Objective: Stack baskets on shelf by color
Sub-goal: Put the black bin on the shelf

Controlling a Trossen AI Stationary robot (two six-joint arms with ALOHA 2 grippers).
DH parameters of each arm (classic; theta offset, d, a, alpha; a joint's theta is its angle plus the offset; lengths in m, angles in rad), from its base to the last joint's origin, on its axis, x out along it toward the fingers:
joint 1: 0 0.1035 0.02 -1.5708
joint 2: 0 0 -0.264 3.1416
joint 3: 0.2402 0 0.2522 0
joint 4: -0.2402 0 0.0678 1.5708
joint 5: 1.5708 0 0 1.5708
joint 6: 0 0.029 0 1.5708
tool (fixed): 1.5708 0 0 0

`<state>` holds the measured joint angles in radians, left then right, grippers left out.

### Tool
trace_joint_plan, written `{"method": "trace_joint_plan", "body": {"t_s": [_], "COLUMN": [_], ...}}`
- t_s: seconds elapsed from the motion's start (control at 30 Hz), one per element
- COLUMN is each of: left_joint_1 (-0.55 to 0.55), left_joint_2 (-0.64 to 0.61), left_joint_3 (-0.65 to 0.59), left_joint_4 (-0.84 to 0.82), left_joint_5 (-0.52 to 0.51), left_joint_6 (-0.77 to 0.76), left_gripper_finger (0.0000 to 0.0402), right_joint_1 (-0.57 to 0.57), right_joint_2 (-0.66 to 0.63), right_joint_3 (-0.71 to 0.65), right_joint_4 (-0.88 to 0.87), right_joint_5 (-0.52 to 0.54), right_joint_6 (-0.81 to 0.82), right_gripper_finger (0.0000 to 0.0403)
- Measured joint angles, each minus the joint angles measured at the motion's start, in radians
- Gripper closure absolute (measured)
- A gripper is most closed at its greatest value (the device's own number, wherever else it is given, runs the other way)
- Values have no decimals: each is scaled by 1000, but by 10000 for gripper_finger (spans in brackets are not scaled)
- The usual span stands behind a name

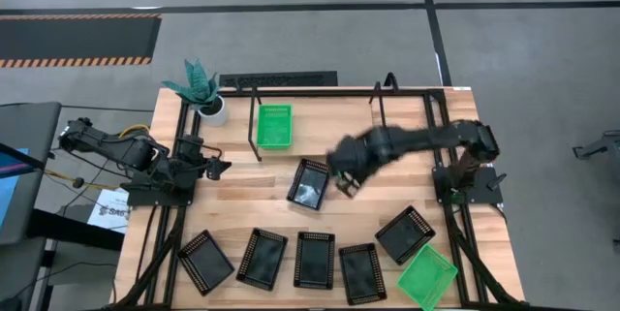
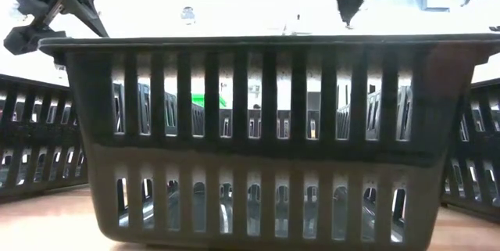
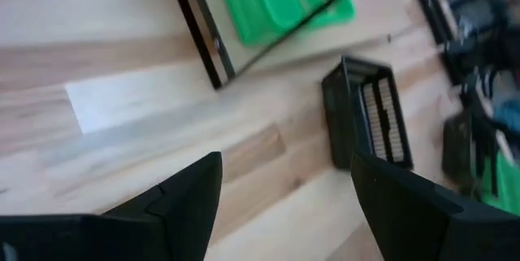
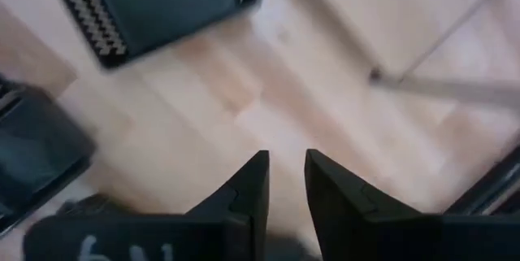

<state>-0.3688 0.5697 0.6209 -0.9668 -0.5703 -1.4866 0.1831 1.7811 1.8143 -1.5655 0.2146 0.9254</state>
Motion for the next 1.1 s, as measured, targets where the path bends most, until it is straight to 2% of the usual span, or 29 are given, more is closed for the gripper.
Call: {"method": "trace_joint_plan", "body": {"t_s": [0.2,0.37,0.53,0.8,1.1], "left_joint_1": [0,0,0,0,0], "left_joint_2": [-1,-1,-1,0,0], "left_joint_3": [0,0,0,0,0], "left_joint_4": [0,0,0,0,0], "left_joint_5": [122,148,175,192,189], "left_joint_6": [118,191,233,249,244], "left_gripper_finger": [141,141,141,141,141], "right_joint_1": [207,338,447,557,590], "right_joint_2": [-11,5,4,4,5], "right_joint_3": [-82,-132,-228,-360,-488], "right_joint_4": [11,22,109,332,438], "right_joint_5": [-47,-91,-145,-166,-187], "right_joint_6": [406,643,808,858,857], "right_gripper_finger": [245,184,164,174,176]}}
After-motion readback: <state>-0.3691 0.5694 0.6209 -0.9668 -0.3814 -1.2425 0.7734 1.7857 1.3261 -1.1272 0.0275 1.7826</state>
